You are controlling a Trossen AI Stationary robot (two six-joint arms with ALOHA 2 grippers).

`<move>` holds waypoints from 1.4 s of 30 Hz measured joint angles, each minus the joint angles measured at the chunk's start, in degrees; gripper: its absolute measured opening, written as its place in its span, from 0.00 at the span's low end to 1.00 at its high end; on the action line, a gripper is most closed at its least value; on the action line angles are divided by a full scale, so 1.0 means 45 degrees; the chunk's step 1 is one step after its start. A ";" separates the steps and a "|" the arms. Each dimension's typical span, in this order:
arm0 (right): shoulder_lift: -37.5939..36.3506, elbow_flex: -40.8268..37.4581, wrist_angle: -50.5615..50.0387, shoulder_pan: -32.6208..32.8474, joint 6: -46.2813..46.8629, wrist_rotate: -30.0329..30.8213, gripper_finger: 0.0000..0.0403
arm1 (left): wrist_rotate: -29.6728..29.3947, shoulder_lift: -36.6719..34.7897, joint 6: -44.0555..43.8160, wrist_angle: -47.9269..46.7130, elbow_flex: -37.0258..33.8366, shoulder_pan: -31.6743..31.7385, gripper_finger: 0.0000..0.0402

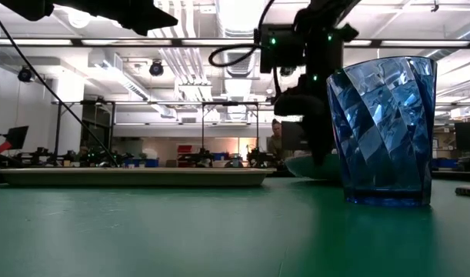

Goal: Pick and place plate/cup/fork/spoon on tray
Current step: Put the blue plate on the white tray to the right of the orange fork

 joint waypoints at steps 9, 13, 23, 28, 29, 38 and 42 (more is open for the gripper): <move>-0.0021 0.1932 -0.1343 0.0934 -0.0575 0.1785 0.02 | 0.0006 0.0000 0.0000 -0.0001 0.0000 -0.0002 0.08; -0.0021 0.2539 -0.1349 0.1266 -0.1526 0.2707 0.02 | 0.0006 0.0004 -0.0019 -0.0004 0.0000 0.0001 0.08; 0.0013 0.2980 0.0758 0.1467 -0.5226 0.2978 0.02 | 0.0021 0.0005 -0.0029 0.0066 0.0000 -0.0002 0.08; 0.0013 0.3186 0.2290 0.1266 -0.6773 0.2565 0.02 | -0.0006 0.0005 -0.0064 0.0481 0.0000 -0.0002 0.08; 0.0013 0.3233 0.2542 0.1224 -0.7028 0.2451 0.02 | -0.0090 0.0004 -0.0107 0.0610 0.0000 0.0000 0.08; 0.0086 0.3272 0.3674 0.1195 -0.8542 0.2309 0.02 | -0.0897 -0.0402 -0.0121 0.0923 0.0000 0.0002 0.08; 0.0086 0.3272 0.3957 0.1192 -0.8830 0.2322 0.02 | -0.0897 -0.0523 -0.0121 0.0919 0.0000 0.0002 0.08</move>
